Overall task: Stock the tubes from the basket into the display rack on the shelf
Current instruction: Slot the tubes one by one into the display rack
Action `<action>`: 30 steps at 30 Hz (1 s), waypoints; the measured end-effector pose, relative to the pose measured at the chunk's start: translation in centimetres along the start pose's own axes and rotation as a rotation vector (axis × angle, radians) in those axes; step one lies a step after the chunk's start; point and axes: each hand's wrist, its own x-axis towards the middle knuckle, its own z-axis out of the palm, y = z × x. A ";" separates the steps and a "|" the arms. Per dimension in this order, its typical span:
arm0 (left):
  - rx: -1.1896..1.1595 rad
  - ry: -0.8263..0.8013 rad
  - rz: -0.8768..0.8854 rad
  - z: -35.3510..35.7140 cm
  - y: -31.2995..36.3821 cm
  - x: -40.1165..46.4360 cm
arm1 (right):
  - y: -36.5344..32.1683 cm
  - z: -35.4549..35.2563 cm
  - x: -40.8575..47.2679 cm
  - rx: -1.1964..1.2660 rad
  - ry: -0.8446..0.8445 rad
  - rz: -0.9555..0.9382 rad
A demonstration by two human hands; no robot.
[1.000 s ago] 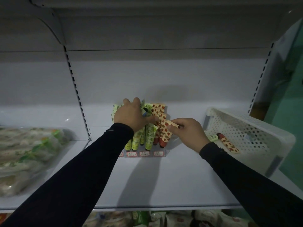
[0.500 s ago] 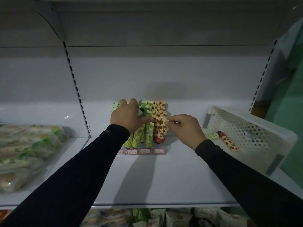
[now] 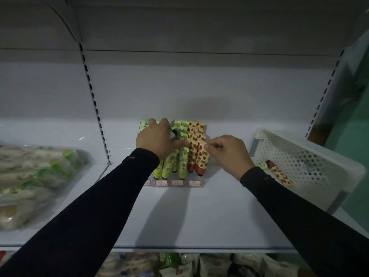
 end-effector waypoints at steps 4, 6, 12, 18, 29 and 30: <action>0.005 0.002 -0.001 -0.1 0.1 -0.1 | 0.0 0.8 -0.2 -0.009 -0.021 0.016; 0.005 0.001 -0.001 -0.1 0.1 -0.2 | -0.2 1.2 -0.3 -0.024 -0.026 0.015; 0.009 -0.007 -0.007 0.0 0.0 0.0 | -0.3 1.3 0.2 0.002 0.000 0.063; 0.001 -0.003 -0.006 0.1 -0.1 0.2 | -0.5 1.3 0.5 -0.016 -0.014 0.074; -0.008 -0.007 -0.001 0.0 0.0 0.1 | -0.3 1.4 1.1 -0.019 -0.056 0.096; -0.008 -0.008 -0.001 0.0 0.0 0.1 | -0.4 1.4 1.1 -0.021 -0.067 0.095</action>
